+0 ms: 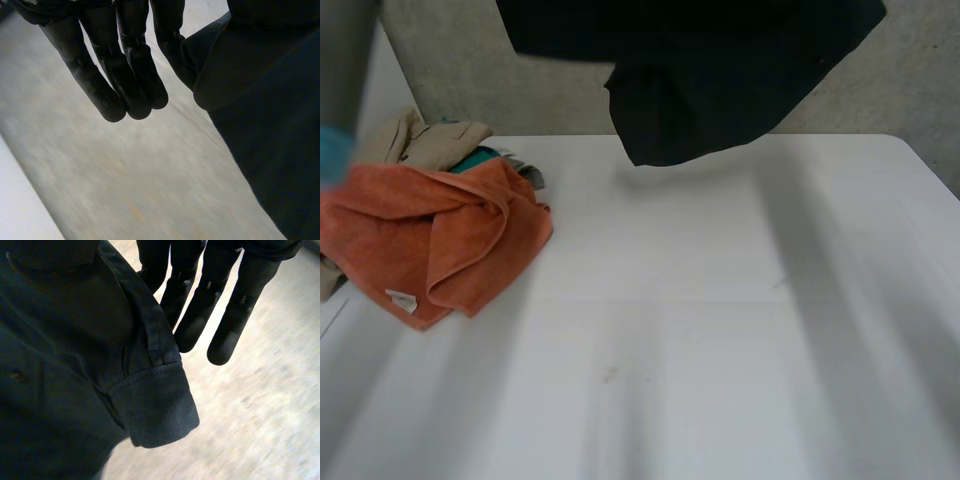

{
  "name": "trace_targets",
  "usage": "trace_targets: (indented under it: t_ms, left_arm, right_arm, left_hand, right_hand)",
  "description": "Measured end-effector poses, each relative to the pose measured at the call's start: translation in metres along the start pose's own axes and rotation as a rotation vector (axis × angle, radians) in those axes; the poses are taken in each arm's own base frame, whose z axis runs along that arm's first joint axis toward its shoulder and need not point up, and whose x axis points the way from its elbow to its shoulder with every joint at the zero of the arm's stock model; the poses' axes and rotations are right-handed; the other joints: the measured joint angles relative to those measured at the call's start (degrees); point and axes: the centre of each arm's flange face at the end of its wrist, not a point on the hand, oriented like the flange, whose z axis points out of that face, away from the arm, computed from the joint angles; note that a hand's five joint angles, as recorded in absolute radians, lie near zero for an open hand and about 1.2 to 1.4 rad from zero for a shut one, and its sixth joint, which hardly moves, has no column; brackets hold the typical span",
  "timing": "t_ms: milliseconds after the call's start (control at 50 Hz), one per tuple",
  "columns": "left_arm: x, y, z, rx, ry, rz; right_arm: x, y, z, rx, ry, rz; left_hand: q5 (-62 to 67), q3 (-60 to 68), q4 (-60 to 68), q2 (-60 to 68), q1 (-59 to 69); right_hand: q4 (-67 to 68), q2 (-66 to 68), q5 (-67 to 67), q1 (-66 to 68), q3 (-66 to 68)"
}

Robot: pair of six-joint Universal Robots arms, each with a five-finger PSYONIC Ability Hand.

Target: Fold the laundry.

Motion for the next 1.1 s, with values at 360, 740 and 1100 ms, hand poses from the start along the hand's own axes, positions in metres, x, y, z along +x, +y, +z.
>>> trace_targets:
  t_ms: [360,740,1100]
  left_arm:
    - [0.108,0.18,-0.167,-0.658,0.449,-0.009]
    - [0.064,0.089,-0.28,-1.074,0.787,0.16]
    - [0.119,0.131,-0.18,-0.861,0.665,0.093]
  right_arm:
    - [-0.088,0.178,-0.183,-0.807,-0.474,-0.078]
    - [-0.043,0.1,-0.264,-1.272,-1.068,-0.22]
    - [-0.034,0.138,-0.21,-1.126,-0.734,-0.133]
  left_hand:
    - [0.1,0.0,0.0,0.0,0.0]
    - [0.5,0.0,0.1,0.0,0.0]
    - [0.5,0.0,0.2,0.0,0.0]
  right_hand:
    - [0.0,0.0,0.0,0.0,0.2]
    - [0.0,0.0,0.0,0.0,0.4]
    - [0.0,0.0,0.0,0.0,0.4]
